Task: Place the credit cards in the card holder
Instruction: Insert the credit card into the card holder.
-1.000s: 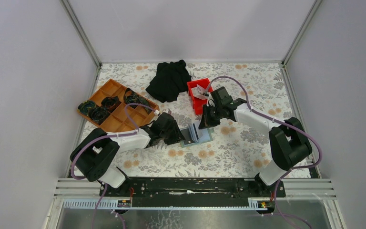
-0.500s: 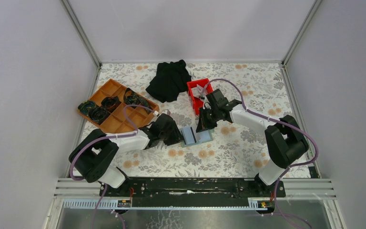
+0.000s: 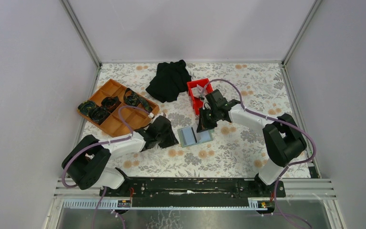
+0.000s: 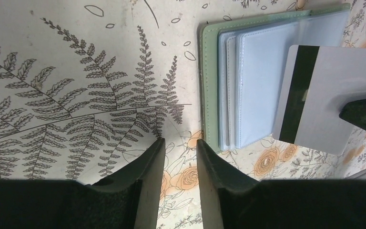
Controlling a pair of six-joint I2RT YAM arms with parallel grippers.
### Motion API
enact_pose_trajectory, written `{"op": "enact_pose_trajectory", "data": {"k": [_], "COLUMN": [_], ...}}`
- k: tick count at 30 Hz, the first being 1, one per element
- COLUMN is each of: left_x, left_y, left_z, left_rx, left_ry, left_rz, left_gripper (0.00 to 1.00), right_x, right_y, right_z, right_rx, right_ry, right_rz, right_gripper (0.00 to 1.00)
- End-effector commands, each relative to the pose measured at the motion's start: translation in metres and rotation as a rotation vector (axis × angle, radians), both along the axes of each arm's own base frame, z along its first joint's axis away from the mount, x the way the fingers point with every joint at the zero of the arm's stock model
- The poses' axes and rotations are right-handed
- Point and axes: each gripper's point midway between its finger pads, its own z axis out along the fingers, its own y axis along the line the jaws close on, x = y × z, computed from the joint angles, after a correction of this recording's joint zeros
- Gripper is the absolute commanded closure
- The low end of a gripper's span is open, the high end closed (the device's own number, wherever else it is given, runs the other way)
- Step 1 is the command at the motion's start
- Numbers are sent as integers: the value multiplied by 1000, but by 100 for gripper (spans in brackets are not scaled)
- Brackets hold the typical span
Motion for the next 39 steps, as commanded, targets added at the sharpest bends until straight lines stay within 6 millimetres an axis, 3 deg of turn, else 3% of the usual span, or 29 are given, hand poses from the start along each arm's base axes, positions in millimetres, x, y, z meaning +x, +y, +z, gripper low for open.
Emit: {"op": "enact_pose_trajectory", "data": {"k": [1, 13, 28, 39], "left_x": [5, 22, 17, 14], "left_y": [0, -23, -27, -23], "left_z": [1, 18, -8, -13], "left_rx": [42, 3, 21, 37], "left_ry": [-16, -38, 29, 42], "left_rz": [-25, -78, -100, -95], "left_gripper": [63, 69, 74, 75], "right_x": [15, 30, 26, 23], "right_y": [6, -6, -10, -14], "right_z": [8, 12, -6, -17], "right_rx": [1, 29, 69, 81], "right_ry": [-68, -79, -24, -2], "right_rz": [9, -28, -25, -33], "right_gripper": [100, 100, 100, 100]}}
